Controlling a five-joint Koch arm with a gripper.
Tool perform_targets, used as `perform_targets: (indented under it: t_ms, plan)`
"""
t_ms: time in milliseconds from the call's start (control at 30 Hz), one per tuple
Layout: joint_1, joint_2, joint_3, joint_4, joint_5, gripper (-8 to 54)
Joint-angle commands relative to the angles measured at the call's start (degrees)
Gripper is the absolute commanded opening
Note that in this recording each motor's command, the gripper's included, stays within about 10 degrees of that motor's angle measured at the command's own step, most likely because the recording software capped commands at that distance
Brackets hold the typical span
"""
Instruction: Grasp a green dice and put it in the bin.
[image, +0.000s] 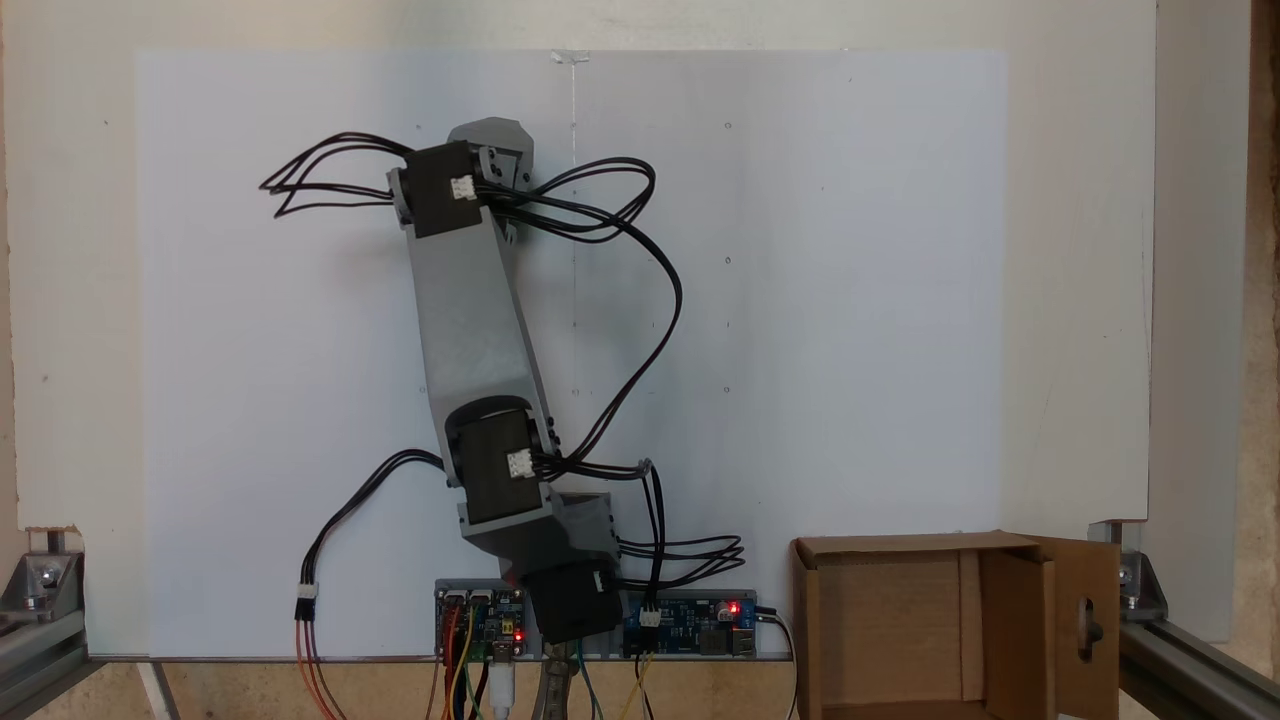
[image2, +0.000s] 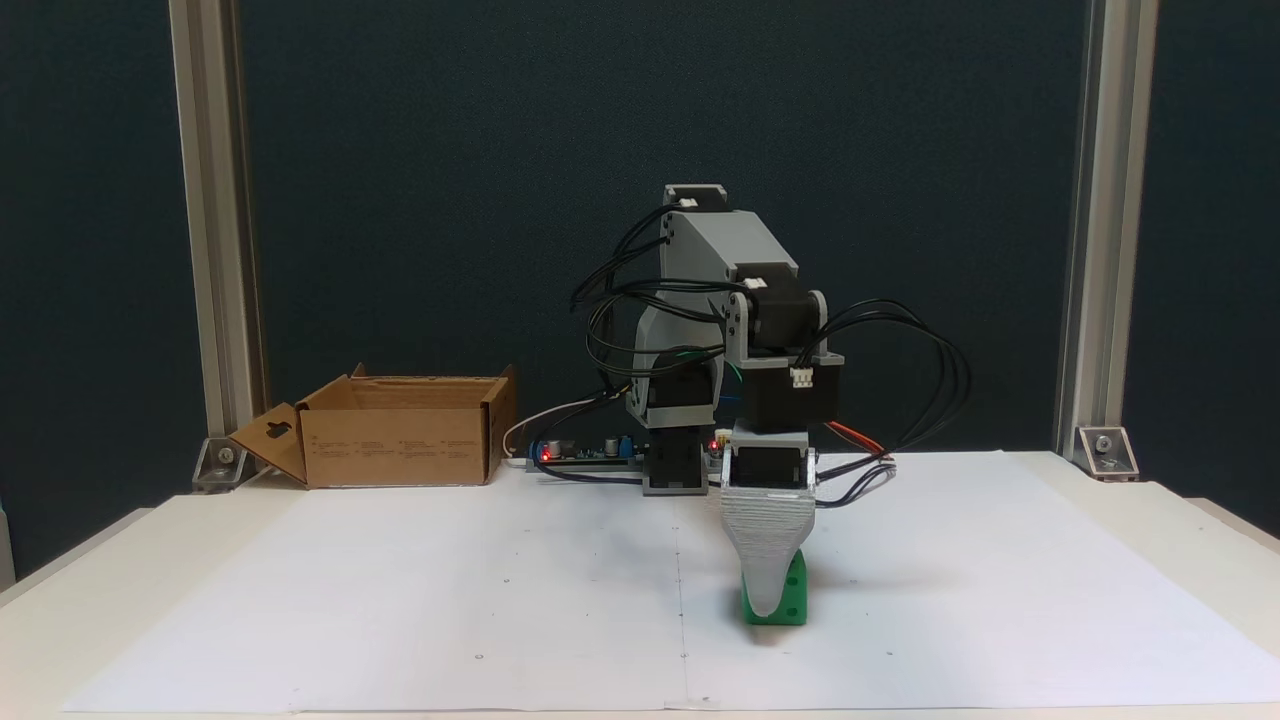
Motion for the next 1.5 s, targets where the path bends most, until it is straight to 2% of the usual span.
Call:
perform_targets:
  t_ms: [0,133,233,467,800,900,1100,1200,1267,1333,1467]
  plan:
    - [0.1,-0.1,-3.8,-0.2,3.0,41.4]
    - [-0.2,-0.9,-3.9,-0.2,3.0,41.3]
    - [-0.3,-1.1,-3.9,-0.2,3.0,38.1]
    - [-0.1,-1.7,-3.9,-0.2,3.0,35.7]
    - [-0.3,-2.2,-3.9,-0.6,3.0,35.5]
    - [-0.2,-2.2,-3.9,-0.6,3.0,31.7]
    - [-0.6,-2.2,-3.9,-0.2,3.0,31.7]
    - [-0.4,-2.2,-3.8,0.2,3.2,22.8]
    - [-0.1,-2.2,-3.8,0.2,3.5,19.4]
    - [0.1,-2.2,-3.7,0.2,3.8,12.7]
    - [0.5,-2.2,-3.6,0.2,4.1,12.1]
